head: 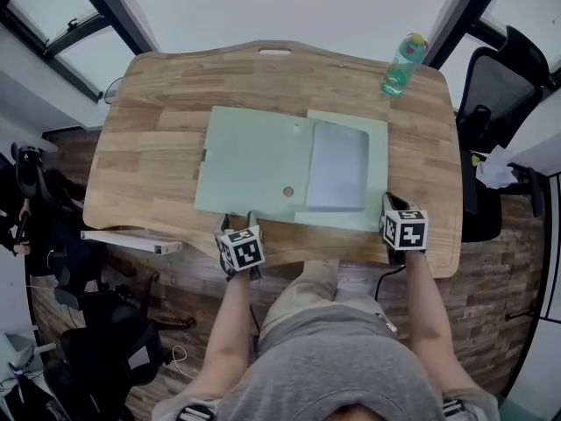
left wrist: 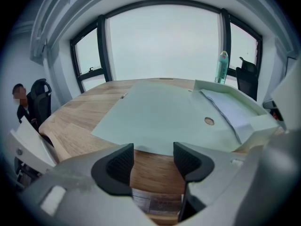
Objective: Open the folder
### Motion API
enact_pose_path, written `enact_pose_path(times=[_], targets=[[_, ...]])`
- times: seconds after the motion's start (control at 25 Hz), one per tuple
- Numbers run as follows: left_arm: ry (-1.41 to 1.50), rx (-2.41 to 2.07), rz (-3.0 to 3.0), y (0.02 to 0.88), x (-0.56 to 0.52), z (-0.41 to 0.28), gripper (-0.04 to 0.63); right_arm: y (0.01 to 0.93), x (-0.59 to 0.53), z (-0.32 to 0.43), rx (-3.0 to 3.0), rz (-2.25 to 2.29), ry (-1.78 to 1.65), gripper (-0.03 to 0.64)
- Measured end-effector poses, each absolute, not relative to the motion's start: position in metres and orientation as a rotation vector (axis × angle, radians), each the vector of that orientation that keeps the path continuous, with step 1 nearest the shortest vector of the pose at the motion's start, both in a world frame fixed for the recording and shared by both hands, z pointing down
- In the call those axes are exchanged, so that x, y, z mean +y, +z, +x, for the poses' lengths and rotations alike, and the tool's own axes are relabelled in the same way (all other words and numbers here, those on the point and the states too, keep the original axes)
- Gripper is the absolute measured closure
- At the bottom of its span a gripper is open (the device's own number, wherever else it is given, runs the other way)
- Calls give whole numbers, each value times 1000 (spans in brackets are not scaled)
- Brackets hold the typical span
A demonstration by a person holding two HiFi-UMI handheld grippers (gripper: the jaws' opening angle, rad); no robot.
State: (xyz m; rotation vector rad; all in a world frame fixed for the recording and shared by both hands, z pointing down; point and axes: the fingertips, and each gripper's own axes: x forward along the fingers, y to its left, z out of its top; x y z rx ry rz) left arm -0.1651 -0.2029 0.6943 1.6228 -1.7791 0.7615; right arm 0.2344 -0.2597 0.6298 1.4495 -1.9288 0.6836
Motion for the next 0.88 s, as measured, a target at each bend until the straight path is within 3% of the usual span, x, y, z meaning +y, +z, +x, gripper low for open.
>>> enact_pose_path(times=[0.88], targets=[[635,-1735,1861,623,-191,-132,345,582,-195,201,-2090,1542,620,614]])
